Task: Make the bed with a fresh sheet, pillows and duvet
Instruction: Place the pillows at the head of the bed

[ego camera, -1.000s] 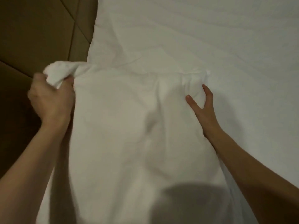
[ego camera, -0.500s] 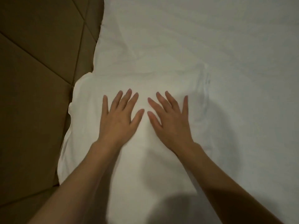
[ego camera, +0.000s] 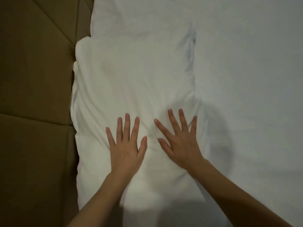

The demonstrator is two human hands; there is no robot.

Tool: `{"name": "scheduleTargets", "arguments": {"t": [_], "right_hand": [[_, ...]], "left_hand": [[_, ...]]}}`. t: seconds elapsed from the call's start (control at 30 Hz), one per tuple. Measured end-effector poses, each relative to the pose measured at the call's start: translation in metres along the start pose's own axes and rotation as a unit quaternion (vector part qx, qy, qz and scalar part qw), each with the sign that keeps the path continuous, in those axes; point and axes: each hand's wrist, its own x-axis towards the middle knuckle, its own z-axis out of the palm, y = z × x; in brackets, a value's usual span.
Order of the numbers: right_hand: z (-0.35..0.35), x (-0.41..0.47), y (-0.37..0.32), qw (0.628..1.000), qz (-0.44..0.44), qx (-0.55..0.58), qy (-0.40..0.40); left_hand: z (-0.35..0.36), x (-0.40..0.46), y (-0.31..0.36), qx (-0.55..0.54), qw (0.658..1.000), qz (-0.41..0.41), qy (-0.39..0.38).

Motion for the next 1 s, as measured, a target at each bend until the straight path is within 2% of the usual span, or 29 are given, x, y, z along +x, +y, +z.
{"name": "scheduleTargets", "arguments": {"t": [0.13, 0.27, 0.43, 0.53, 0.6, 0.67, 0.73, 0.87, 1.0], "right_hand": [[0.001, -0.073, -0.013, 0.998, -0.057, 0.000, -0.031], [0.008, -0.140, -0.023, 0.996, -0.058, -0.014, -0.072], [-0.002, -0.220, -0.031, 0.984, -0.028, -0.018, -0.174], [-0.030, -0.264, -0.036, 0.967, -0.003, -0.019, -0.254], [-0.050, -0.293, -0.029, 0.952, 0.003, -0.013, -0.306], [-0.077, -0.321, -0.018, 0.939, 0.062, 0.013, -0.338], [-0.109, -0.350, -0.003, 0.934, 0.127, 0.060, -0.327], [-0.179, -0.417, 0.034, 0.931, 0.257, 0.128, -0.224], [-0.229, -0.492, 0.060, 0.886, 0.401, 0.196, -0.125]], "left_hand": [[0.010, -0.069, 0.009, 0.029, 0.998, 0.053, -0.017], [0.019, -0.130, 0.012, 0.076, 0.992, 0.076, -0.069], [0.018, -0.201, 0.039, 0.084, 0.973, 0.082, -0.199], [0.002, -0.234, 0.079, 0.054, 0.953, 0.098, -0.281], [-0.009, -0.255, 0.115, -0.009, 0.933, 0.098, -0.347], [-0.021, -0.268, 0.153, -0.087, 0.914, 0.082, -0.388], [-0.035, -0.271, 0.192, -0.111, 0.917, 0.122, -0.364], [-0.078, -0.271, 0.273, -0.119, 0.912, 0.225, -0.320], [-0.118, -0.279, 0.348, -0.138, 0.897, 0.289, -0.305]]}}
